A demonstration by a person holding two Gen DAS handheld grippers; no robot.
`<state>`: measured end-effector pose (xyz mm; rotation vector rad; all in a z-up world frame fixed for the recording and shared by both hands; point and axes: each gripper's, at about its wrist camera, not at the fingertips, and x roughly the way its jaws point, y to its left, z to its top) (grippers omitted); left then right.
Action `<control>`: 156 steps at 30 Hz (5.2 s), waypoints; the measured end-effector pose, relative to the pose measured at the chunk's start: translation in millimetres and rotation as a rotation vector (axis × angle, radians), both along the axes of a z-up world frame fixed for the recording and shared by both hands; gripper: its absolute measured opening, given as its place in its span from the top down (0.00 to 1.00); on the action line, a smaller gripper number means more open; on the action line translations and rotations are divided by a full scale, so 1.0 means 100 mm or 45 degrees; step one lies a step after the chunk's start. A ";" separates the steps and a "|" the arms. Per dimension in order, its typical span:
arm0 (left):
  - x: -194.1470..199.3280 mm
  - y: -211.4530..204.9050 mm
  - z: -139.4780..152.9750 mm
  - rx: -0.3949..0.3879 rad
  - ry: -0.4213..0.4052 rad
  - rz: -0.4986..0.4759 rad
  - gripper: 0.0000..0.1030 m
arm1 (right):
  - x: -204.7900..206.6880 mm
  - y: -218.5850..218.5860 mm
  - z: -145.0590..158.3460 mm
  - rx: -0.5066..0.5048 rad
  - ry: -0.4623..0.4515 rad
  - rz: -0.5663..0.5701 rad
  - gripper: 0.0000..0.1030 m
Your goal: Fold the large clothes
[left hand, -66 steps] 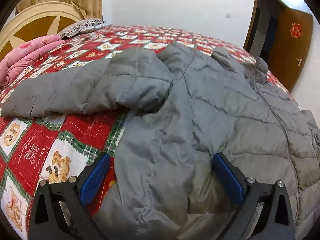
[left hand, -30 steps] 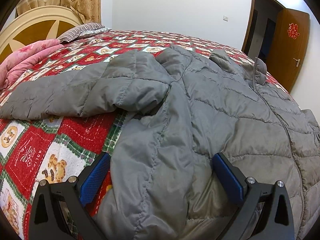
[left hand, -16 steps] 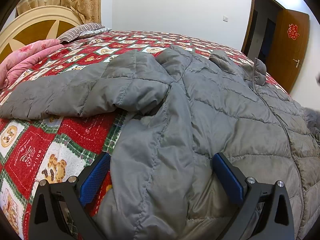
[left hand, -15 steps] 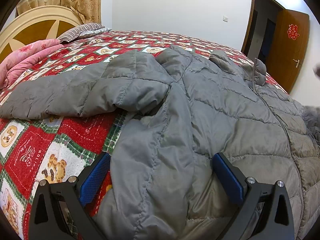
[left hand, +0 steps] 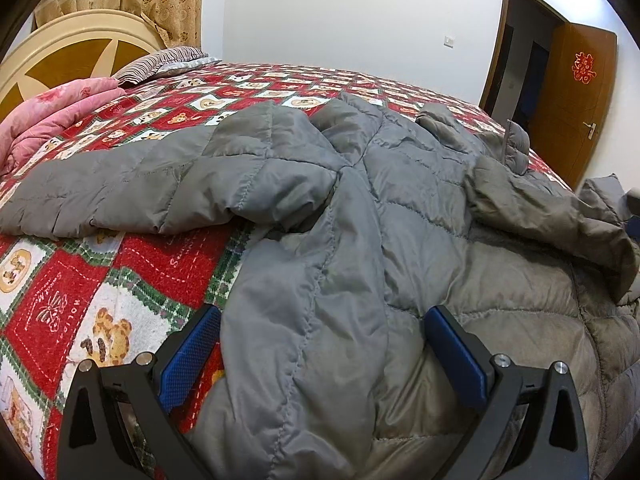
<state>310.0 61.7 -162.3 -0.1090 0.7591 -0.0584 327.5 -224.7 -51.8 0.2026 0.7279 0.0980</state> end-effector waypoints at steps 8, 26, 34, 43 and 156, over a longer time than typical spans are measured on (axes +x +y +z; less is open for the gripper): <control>-0.01 0.02 -0.01 -0.007 -0.015 0.001 0.01 | -0.22 -1.02 0.12 0.102 0.001 -0.353 0.69; -0.01 0.00 -0.02 0.028 -0.006 0.009 0.01 | -0.25 -1.21 -0.23 -0.147 0.051 -0.737 0.73; 0.02 -0.03 -0.02 0.054 0.022 0.014 0.01 | 0.36 -0.34 -0.44 -0.235 0.094 -0.397 0.41; 0.03 -0.14 0.26 0.092 0.068 -0.033 0.01 | 0.43 -0.44 -0.91 -0.288 0.203 -0.406 0.32; -0.17 -1.46 0.70 0.127 -0.193 -0.572 0.90 | 0.38 -0.09 -0.95 -0.268 0.130 -0.037 0.03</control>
